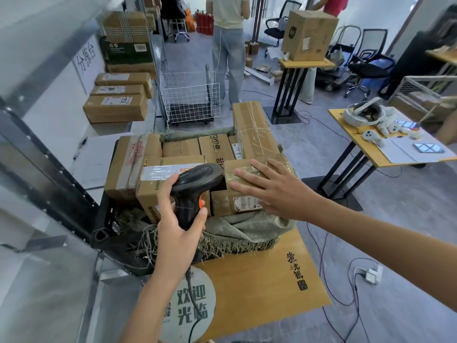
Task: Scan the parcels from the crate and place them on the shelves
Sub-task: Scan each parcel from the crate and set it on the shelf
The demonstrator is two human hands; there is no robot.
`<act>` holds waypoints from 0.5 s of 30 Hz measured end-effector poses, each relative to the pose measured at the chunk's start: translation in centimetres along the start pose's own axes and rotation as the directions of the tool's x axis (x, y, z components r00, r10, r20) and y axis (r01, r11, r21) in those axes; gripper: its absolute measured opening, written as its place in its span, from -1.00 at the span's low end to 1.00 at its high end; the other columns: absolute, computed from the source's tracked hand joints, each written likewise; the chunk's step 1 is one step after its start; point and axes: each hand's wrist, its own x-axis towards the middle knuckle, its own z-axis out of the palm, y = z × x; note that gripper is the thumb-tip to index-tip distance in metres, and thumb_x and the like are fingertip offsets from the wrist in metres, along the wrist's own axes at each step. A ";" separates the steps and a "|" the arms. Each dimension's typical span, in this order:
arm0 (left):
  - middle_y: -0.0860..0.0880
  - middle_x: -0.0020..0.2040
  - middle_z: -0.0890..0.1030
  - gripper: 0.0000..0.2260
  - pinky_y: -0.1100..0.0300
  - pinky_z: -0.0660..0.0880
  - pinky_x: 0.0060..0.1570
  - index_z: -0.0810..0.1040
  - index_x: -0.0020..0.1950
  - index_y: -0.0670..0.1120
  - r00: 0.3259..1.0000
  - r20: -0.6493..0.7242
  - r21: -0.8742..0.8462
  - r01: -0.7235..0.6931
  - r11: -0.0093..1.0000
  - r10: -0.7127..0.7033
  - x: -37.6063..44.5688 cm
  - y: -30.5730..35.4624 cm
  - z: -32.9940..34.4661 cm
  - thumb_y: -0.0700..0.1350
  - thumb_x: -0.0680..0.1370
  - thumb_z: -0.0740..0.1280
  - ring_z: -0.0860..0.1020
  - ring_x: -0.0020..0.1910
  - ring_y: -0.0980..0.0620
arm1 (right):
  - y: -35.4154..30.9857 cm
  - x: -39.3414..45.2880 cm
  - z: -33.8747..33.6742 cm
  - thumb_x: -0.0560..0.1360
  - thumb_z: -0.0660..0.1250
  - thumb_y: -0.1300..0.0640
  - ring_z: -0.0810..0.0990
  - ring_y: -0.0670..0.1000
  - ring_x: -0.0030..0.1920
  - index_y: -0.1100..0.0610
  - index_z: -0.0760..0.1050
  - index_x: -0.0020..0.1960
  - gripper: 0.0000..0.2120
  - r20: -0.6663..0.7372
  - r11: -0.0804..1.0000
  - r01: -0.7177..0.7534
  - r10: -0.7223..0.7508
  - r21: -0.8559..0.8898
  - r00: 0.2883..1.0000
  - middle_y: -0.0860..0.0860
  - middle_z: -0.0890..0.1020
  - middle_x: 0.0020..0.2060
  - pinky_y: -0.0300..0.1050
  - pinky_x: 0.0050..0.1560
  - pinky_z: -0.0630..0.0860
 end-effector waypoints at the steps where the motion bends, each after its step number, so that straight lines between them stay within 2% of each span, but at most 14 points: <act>1: 0.03 0.00 0.65 -0.28 0.15 0.57 -0.23 0.24 0.41 0.45 1.000 0.000 0.001 -0.001 1.000 0.001 -0.1 0.0 -0.1 -0.33 0.61 0.38 0.61 -0.23 0.02 | 0.1 0.0 0.1 0.47 0.42 0.00 0.32 0.25 0.50 -0.04 0.10 0.63 -0.18 -0.017 1.000 0.008 -0.008 0.001 1.000 0.05 0.27 0.57 0.28 0.41 0.35; 9: 0.02 0.00 0.65 -0.27 0.17 0.58 -0.23 0.23 0.42 0.45 1.000 -0.003 -0.018 0.009 1.000 -0.009 -0.8 -0.1 -0.1 -0.32 0.61 0.38 0.60 -0.26 0.03 | -0.3 1.0 0.3 0.52 0.36 -0.04 0.32 0.22 0.51 -0.04 0.16 0.61 -0.28 -0.073 0.996 0.012 -0.005 0.092 0.997 0.03 0.30 0.56 0.23 0.44 0.32; 13: 0.01 0.01 0.65 -0.27 0.17 0.59 -0.22 0.23 0.43 0.46 1.000 0.014 -0.013 0.012 1.000 -0.012 -1.0 -0.1 0.0 -0.31 0.61 0.38 0.60 -0.26 0.03 | -1.0 1.1 0.7 0.58 0.26 -0.11 0.25 0.19 0.56 -0.03 0.15 0.60 -0.35 -0.096 0.973 -0.040 0.064 0.229 0.993 0.02 0.28 0.57 0.25 0.50 0.24; 15: 0.02 0.00 0.65 -0.28 0.18 0.58 -0.23 0.23 0.44 0.45 1.000 0.019 -0.008 0.004 1.000 -0.004 -1.1 -0.1 -0.2 -0.30 0.61 0.38 0.60 -0.26 0.03 | -1.0 0.7 0.8 0.59 0.18 -0.14 0.21 0.18 0.57 -0.02 0.18 0.60 -0.39 -0.111 0.971 -0.035 0.063 0.237 0.992 0.02 0.27 0.57 0.23 0.52 0.19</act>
